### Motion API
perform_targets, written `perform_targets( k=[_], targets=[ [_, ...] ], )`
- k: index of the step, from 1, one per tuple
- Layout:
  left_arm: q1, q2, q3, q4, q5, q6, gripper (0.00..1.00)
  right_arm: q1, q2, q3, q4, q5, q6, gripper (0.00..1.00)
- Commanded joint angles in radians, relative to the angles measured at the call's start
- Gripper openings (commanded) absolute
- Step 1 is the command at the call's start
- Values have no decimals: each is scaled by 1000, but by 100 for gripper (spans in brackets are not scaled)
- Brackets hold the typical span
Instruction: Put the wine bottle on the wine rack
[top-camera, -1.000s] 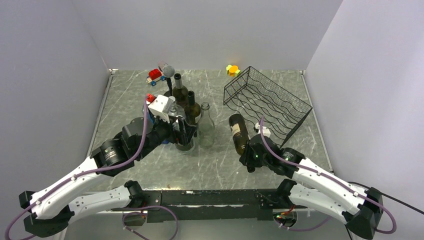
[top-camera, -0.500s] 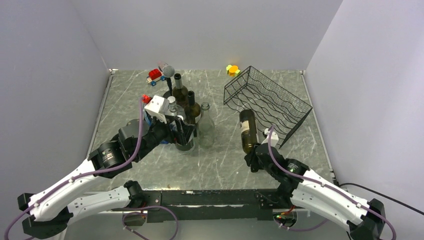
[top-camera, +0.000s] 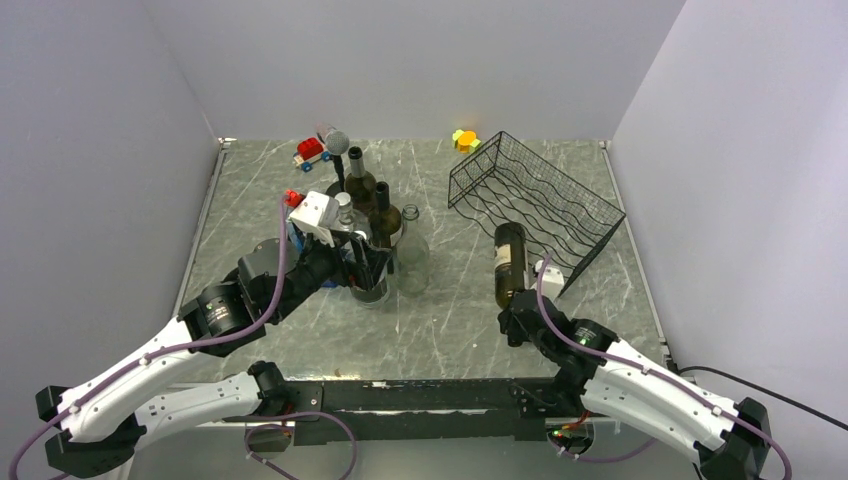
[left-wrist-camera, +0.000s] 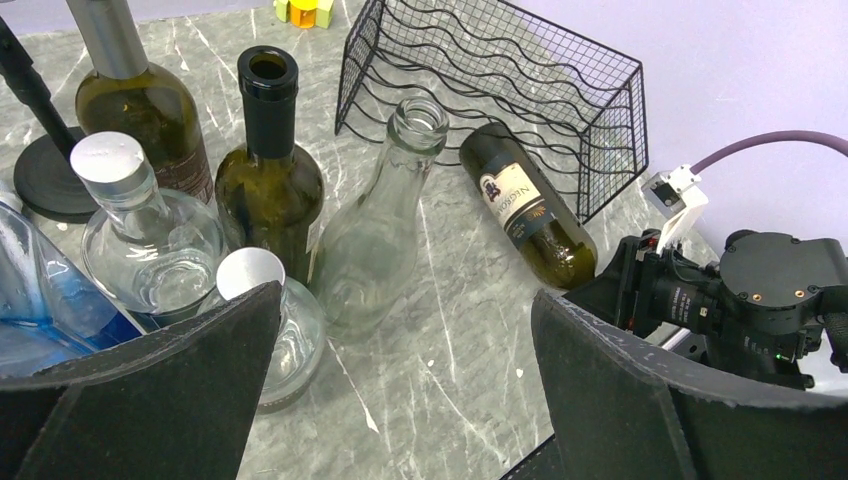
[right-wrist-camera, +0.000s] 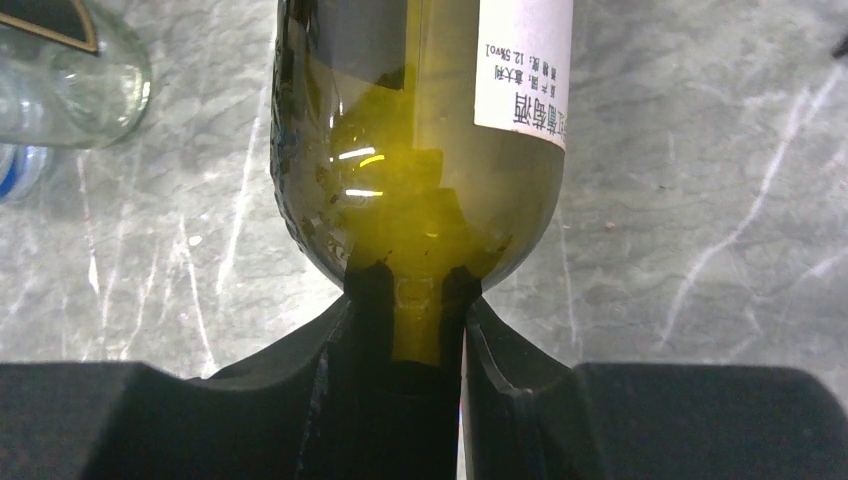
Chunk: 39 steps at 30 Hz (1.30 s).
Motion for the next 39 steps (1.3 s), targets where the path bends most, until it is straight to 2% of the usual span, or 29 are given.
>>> perform_targets(
  k=[1, 7, 12, 14, 20, 23, 30, 39],
  targets=[
    [-2, -5, -4, 40, 1, -12, 99, -5, -22, 55, 36, 170, 74, 0],
    [-2, -10, -5, 34, -1, -16, 99, -5, -79, 17, -38, 274, 213, 0],
    [-2, -13, -9, 40, 2, -16, 99, -6, -76, -6, -18, 341, 249, 0],
    [-2, -12, -6, 40, 3, -15, 99, -6, -40, 2, -42, 378, 289, 0],
    [-2, -6, 1, 37, 2, -9, 99, -4, 153, 88, -243, 474, 578, 0],
    [-2, -2, 8, 30, 0, -6, 99, -5, 235, 133, -302, 490, 650, 0],
    [-2, -3, 20, 15, -3, -10, 99, -16, 266, 137, -203, 523, 566, 0],
    [-2, -2, 30, 12, 0, -18, 99, -140, 315, 102, 30, 520, 277, 0]
  ],
)
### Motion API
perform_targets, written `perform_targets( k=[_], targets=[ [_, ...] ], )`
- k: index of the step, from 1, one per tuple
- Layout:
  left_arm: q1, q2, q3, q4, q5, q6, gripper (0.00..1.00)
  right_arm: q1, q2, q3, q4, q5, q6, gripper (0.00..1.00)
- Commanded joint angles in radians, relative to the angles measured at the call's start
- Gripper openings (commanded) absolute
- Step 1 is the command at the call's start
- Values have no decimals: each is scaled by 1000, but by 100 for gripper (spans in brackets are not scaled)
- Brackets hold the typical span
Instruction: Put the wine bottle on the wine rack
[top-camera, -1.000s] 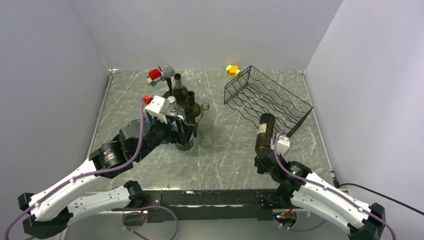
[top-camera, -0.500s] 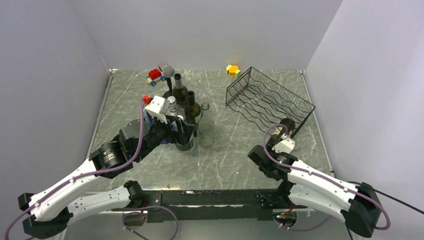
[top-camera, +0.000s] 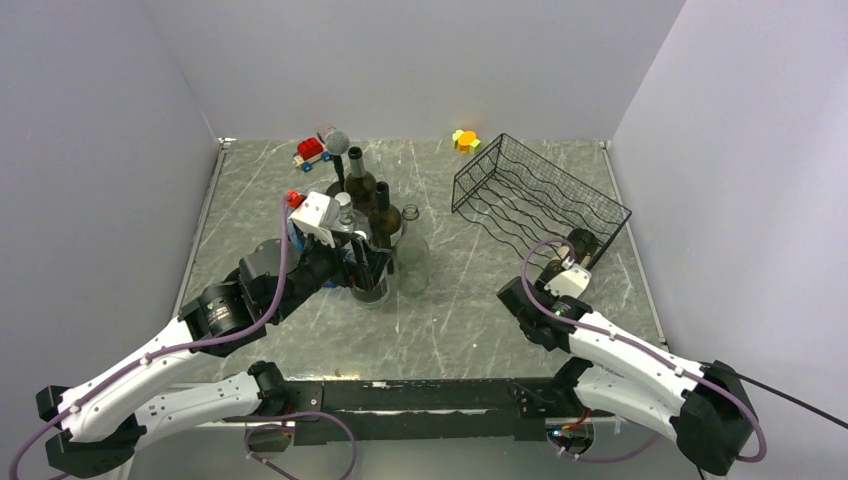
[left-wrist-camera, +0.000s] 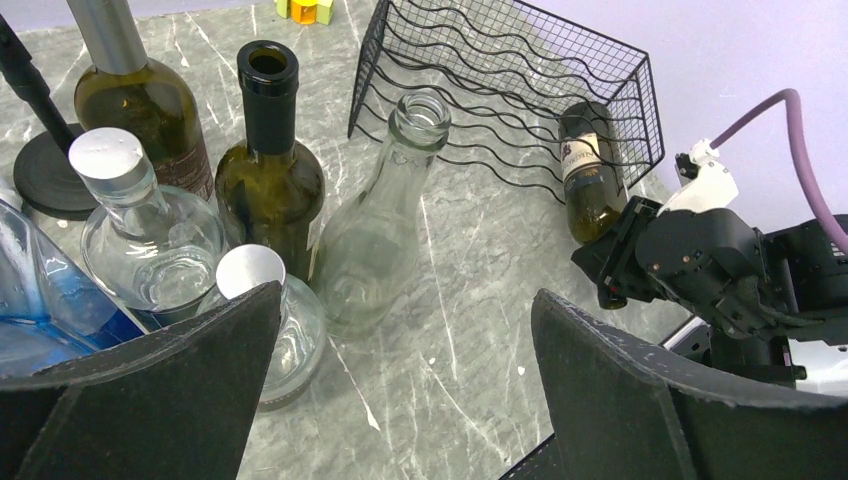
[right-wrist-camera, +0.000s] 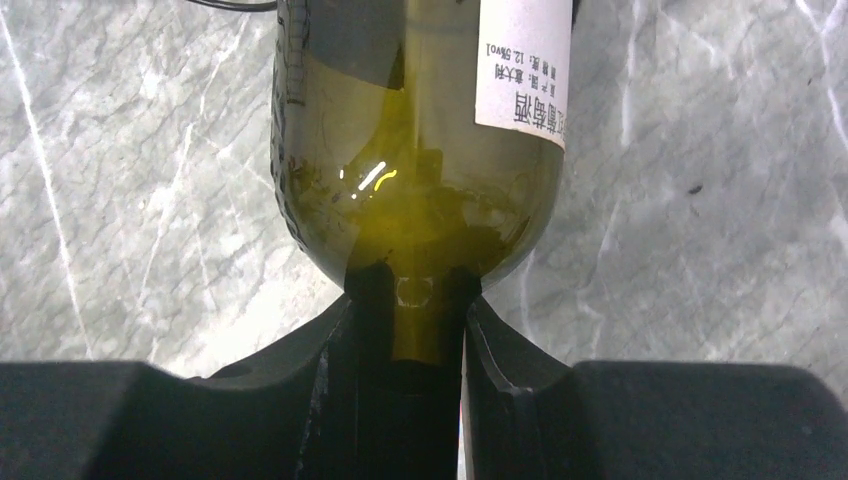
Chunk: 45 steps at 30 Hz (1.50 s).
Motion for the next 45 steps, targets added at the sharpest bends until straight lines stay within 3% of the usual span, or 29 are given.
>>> perform_targets(
  k=[1, 12, 22, 28, 30, 33, 40, 45],
  targets=[
    [-3, -1, 35, 7, -1, -17, 99, -59, 22, 17, 232, 186, -185, 0],
    [-2, 7, 41, -2, -1, -23, 99, -180, 132, 13, 414, 129, -320, 0],
    [-2, 2, 46, -14, -7, -25, 99, -274, 242, 100, 317, 75, -257, 1],
    [-2, 2, 47, -17, -5, -27, 99, -315, 247, 103, 365, -3, -341, 30],
    [-2, 2, 47, -17, -5, -27, 99, -323, 243, 102, 364, -23, -352, 52],
    [-2, 1, 46, -15, -3, -27, 99, -328, 233, 104, 341, -44, -352, 67],
    [-2, -4, 50, -26, -11, -22, 99, -328, 206, 160, 241, -87, -350, 88],
    [-2, -20, 54, -31, -20, -15, 99, -322, 128, 232, 139, -139, -400, 92]
  ],
)
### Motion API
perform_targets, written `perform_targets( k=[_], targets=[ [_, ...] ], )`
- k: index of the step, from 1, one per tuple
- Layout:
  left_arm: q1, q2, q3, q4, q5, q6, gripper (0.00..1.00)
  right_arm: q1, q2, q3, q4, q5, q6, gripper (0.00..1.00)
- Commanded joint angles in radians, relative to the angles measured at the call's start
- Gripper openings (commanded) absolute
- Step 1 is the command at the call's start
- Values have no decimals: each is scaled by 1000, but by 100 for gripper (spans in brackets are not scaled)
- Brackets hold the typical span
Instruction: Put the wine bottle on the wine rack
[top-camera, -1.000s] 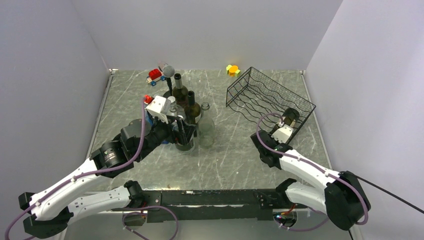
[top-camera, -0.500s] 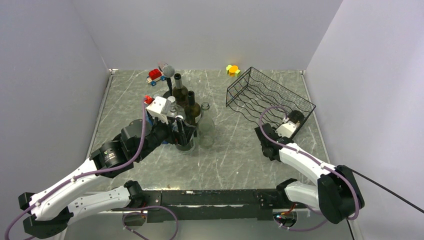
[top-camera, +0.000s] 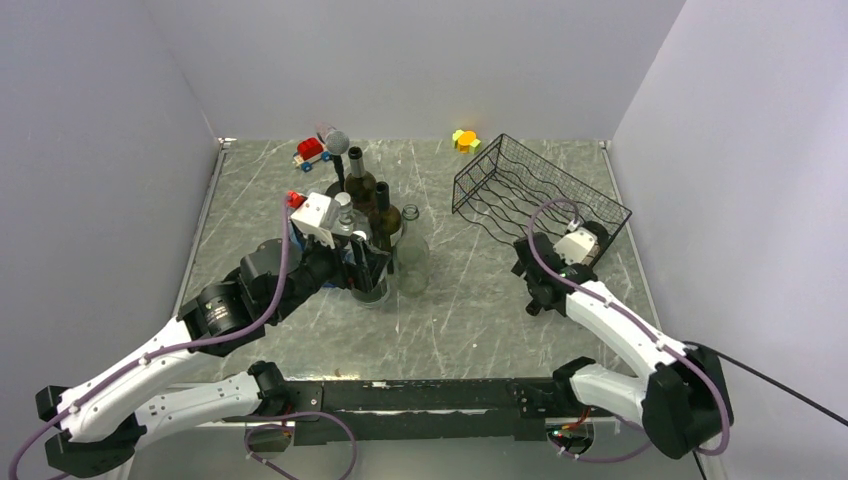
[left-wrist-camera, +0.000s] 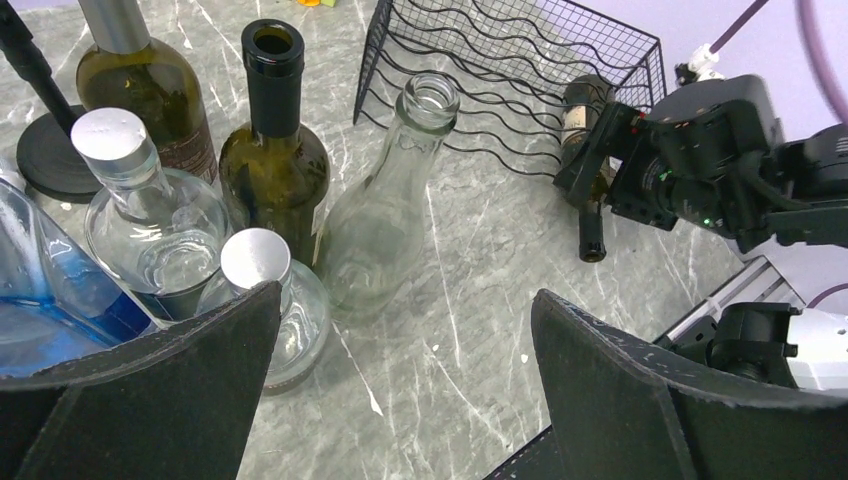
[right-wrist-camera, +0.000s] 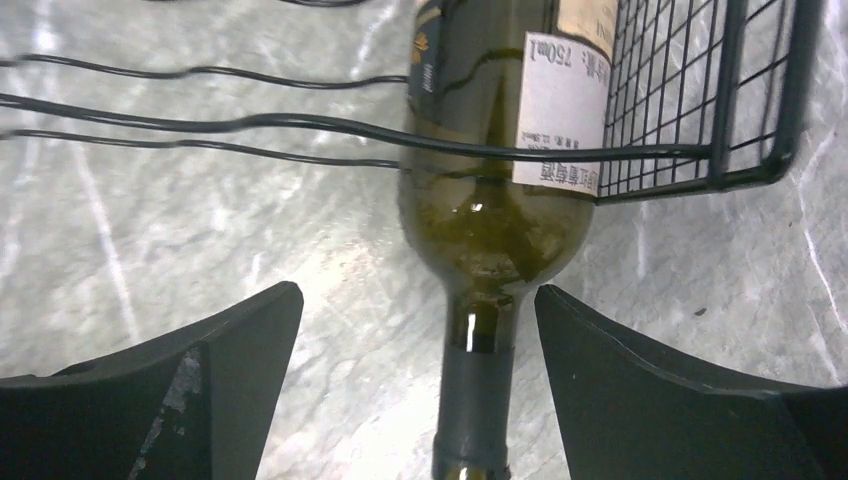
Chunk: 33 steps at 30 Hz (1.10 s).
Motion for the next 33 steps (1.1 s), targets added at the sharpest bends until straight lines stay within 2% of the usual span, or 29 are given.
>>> perform_targets(
  k=[1, 6, 9, 13, 17, 20, 25, 31, 33],
  targets=[
    [-3, -26, 46, 11, -22, 2, 99, 2, -108, 79, -80, -49, -69, 92],
    [-3, -39, 53, 5, -41, 18, 99, 5, -299, 75, -23, -157, -235, 92],
    [-2, -60, 35, 24, -49, 32, 99, 5, -362, 117, 43, -306, -376, 93],
    [-2, -75, 23, 33, -59, 32, 99, 13, -333, 198, 151, -537, -442, 94],
    [-2, -72, 35, 34, -52, 32, 99, 50, -276, 222, 387, -820, -498, 97],
    [-2, -66, 48, 25, -49, 35, 99, 118, -215, 253, 508, -944, -566, 98],
    [-2, -60, 58, 14, -60, 29, 99, 273, -63, 361, 548, -873, -703, 99],
    [-2, -68, 57, 2, -60, 15, 99, 342, 62, 420, 620, -826, -763, 98],
    [-2, -68, 64, -6, -62, 18, 99, 348, 87, 427, 641, -824, -763, 93]
  ],
)
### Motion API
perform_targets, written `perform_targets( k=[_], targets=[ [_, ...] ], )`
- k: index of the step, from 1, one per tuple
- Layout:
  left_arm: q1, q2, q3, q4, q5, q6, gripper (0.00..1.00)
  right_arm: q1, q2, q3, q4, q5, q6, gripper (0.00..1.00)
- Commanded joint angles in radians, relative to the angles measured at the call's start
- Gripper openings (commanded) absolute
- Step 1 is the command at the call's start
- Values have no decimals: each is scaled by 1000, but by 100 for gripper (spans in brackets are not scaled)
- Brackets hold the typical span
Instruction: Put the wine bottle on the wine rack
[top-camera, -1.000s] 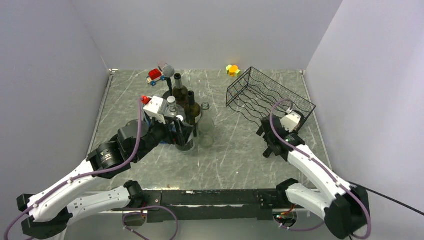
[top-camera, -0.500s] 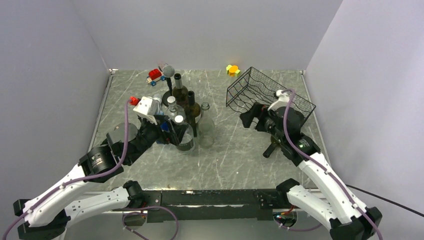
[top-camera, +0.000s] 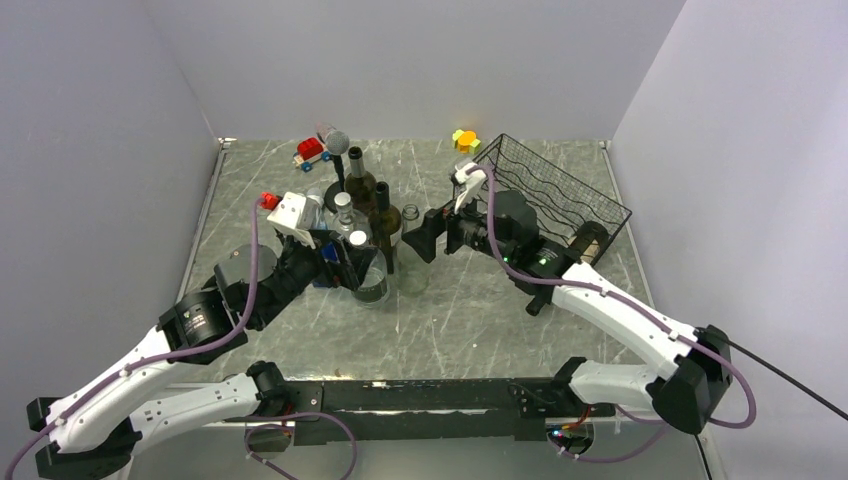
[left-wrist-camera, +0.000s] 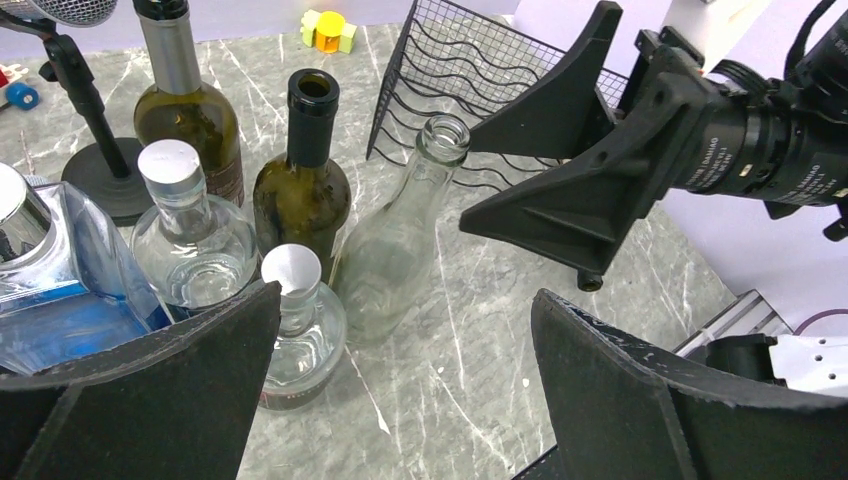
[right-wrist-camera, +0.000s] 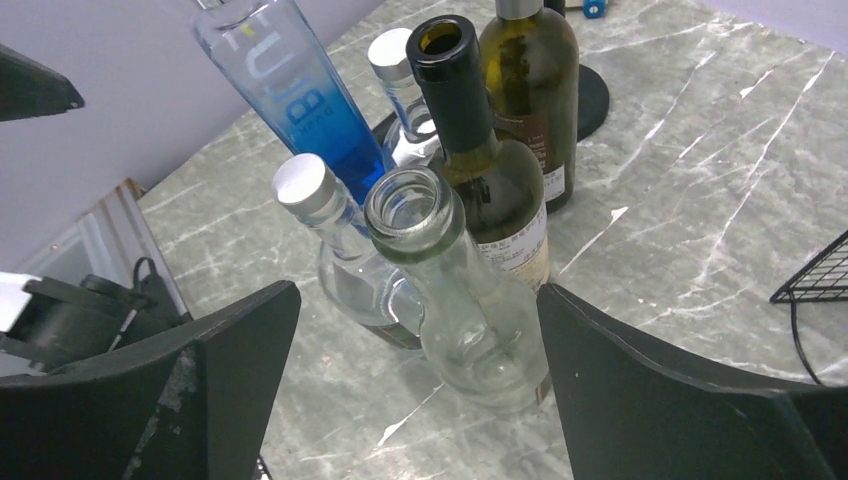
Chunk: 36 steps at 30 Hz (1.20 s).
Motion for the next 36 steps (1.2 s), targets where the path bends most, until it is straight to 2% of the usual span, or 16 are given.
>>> perform_targets(
  k=[1, 9, 15, 20, 27, 33, 36],
  targets=[
    [-3, -4, 49, -6, -21, -5, 99, 18, 50, 55, 125, 18, -55, 91],
    [-2, -3, 42, -13, -12, -7, 99, 40, 134, 78, 127, 4, -64, 71],
    [-2, 4, 52, -27, -7, -10, 99, 51, 177, 85, 125, 27, -66, 69],
    [-2, -11, 39, -26, -6, -12, 99, 72, 170, 54, 147, 107, -60, 69],
    [-2, -12, 39, -26, -6, -6, 99, 128, 141, 15, 153, 450, 7, 84],
    [-2, -9, 42, -30, 0, -5, 99, 169, 70, -48, 163, 724, 102, 86],
    [-3, -9, 43, -33, 3, -8, 99, 189, 58, -38, 108, 894, 168, 86]
  ],
)
